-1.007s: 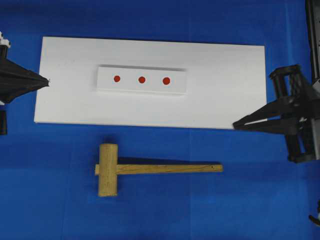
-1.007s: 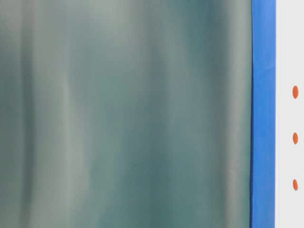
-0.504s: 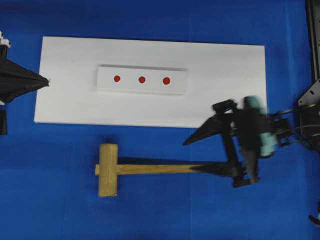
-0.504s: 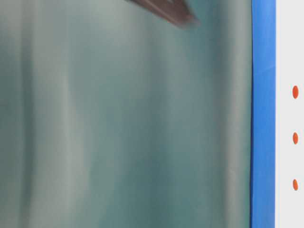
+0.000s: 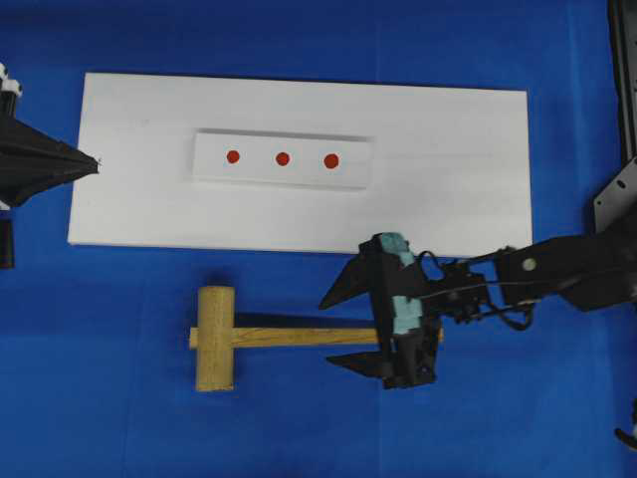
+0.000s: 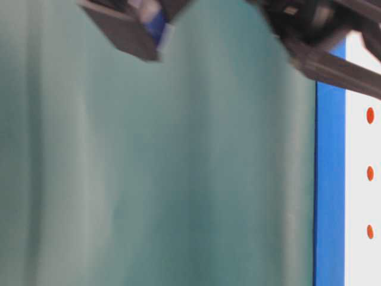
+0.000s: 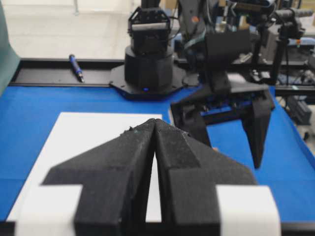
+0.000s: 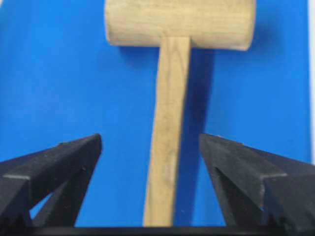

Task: Hit the mark with a hammer.
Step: 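Move the right gripper down to the wooden mallet's handle, then close the right gripper on the mallet handle and lift it, then swing the held mallet up over the board toward the left, then grasp the mallet head with the left gripper, holding handle with right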

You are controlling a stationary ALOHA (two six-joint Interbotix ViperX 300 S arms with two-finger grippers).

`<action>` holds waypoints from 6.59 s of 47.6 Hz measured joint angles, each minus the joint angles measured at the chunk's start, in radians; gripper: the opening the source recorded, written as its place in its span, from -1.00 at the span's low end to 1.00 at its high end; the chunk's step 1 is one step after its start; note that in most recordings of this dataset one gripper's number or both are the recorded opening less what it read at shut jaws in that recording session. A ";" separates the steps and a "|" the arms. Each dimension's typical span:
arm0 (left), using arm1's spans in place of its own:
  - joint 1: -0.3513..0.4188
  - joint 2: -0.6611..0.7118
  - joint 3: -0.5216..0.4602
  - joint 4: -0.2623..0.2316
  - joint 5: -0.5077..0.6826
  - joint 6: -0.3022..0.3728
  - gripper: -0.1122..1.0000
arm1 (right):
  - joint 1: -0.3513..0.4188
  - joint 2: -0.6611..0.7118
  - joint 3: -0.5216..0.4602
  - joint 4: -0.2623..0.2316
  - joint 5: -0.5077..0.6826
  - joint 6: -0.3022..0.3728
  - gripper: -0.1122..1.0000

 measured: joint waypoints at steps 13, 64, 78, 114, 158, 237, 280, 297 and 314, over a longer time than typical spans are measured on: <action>0.000 0.000 0.008 -0.002 0.000 0.000 -0.80 | 0.021 0.173 -0.071 0.094 -0.075 0.002 0.84; 0.000 0.000 0.014 -0.002 0.014 -0.002 -0.80 | 0.025 0.199 -0.101 0.106 -0.083 -0.014 -0.62; 0.000 0.000 0.014 -0.002 0.021 -0.002 -0.80 | 0.028 0.046 -0.095 0.106 -0.029 -0.014 -0.62; 0.000 -0.002 0.015 -0.005 0.021 -0.091 -0.80 | -0.089 -0.132 -0.083 0.098 0.023 -0.155 -0.62; 0.000 0.002 0.014 -0.005 0.025 -0.095 -0.80 | -0.307 -0.184 -0.061 0.055 -0.080 -0.721 -0.62; 0.077 0.084 0.009 -0.014 -0.023 -0.270 0.87 | -0.316 -0.186 -0.058 0.106 -0.222 -1.256 -0.62; 0.104 0.439 -0.153 -0.014 -0.114 -0.376 0.78 | -0.325 -0.186 -0.060 0.106 -0.198 -1.270 -0.62; 0.100 0.442 -0.166 -0.017 -0.061 -0.374 0.02 | -0.334 -0.186 -0.060 0.117 -0.195 -1.267 -0.62; 0.100 0.443 -0.164 -0.017 -0.064 -0.371 0.02 | -0.331 -0.186 -0.061 0.150 -0.144 -1.261 -0.61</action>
